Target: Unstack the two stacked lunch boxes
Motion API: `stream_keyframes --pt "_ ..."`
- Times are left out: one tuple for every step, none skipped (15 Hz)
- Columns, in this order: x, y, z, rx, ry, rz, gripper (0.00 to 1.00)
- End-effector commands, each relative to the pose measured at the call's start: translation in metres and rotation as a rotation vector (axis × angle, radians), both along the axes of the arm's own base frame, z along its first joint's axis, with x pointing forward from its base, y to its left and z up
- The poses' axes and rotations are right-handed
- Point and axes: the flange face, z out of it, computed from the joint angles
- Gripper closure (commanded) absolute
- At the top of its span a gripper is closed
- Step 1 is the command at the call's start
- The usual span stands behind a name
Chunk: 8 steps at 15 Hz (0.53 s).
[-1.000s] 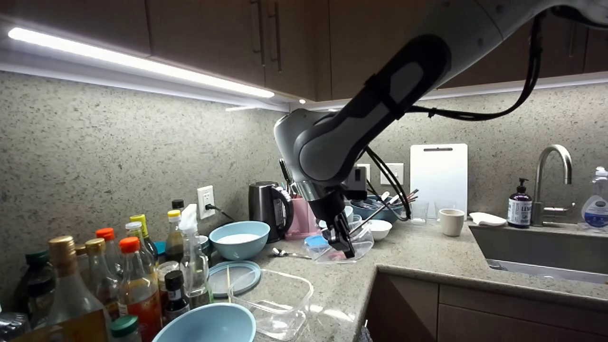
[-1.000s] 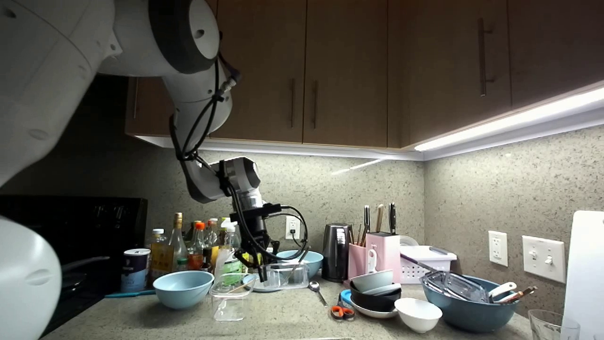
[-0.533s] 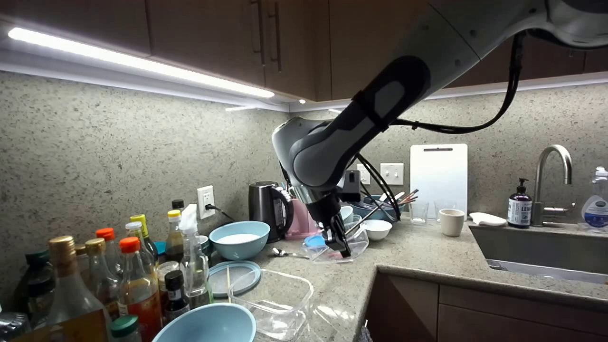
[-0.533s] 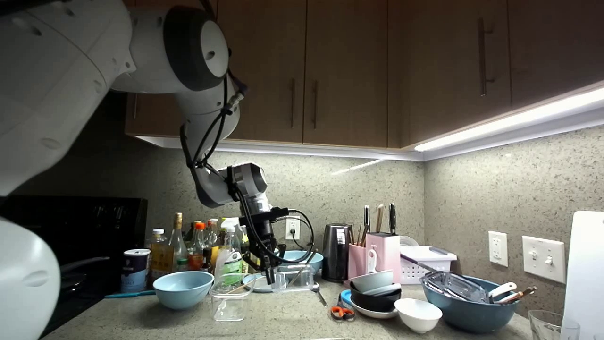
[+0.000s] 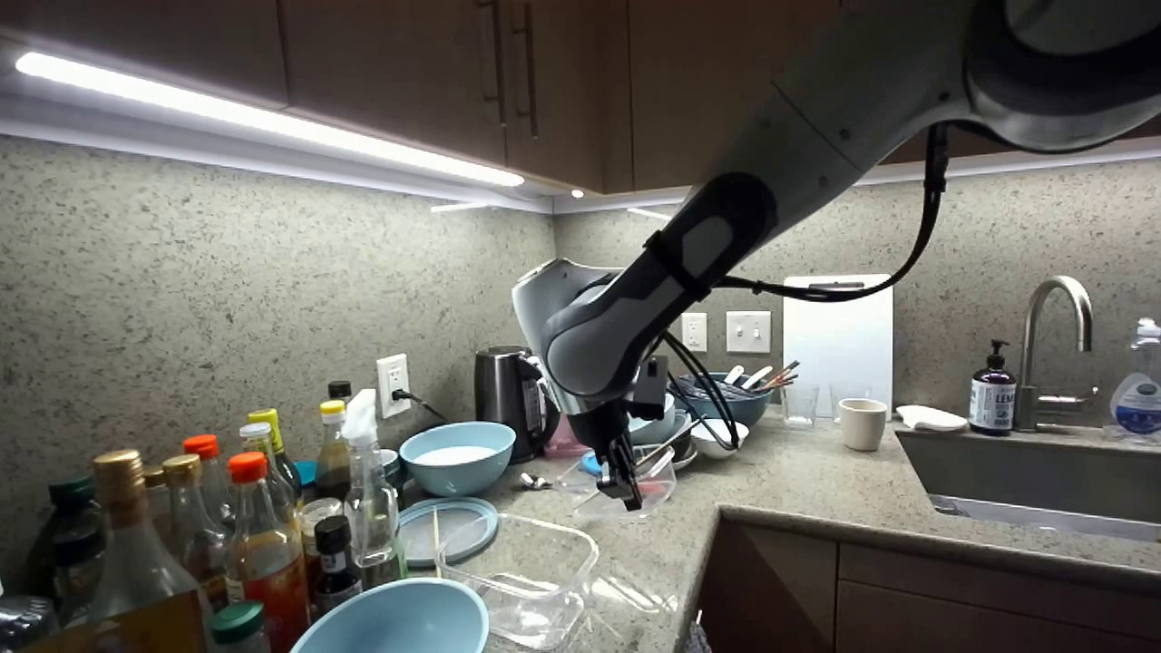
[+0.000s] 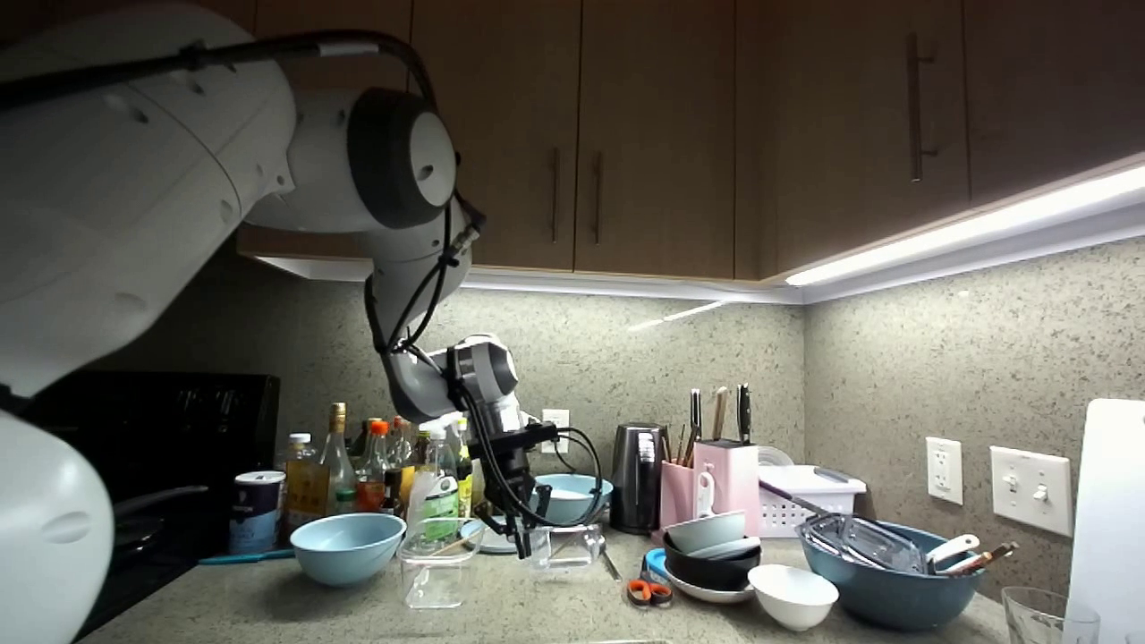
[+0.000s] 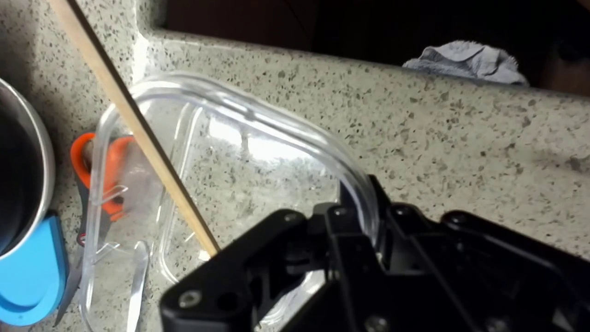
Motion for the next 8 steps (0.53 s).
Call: stream_keyframes --pt "0.034 -0.01 -0.015 0.029 -0.013 0.035 0.95" --pt "0.041 -0.009 -0.019 0.04 -0.008 0.048 0.95" --pt "0.048 -0.005 -0.024 0.057 0.005 0.071 0.95" --pt "0.052 0.002 -0.028 0.066 0.014 0.097 0.95" --pt "0.056 0.01 -0.032 0.072 0.021 0.128 0.95" --pt "0.058 0.02 -0.034 0.071 0.02 0.16 0.95" --pt "0.061 0.031 -0.034 0.073 0.017 0.19 0.95" --pt "0.062 0.04 -0.033 0.079 0.018 0.215 0.95"
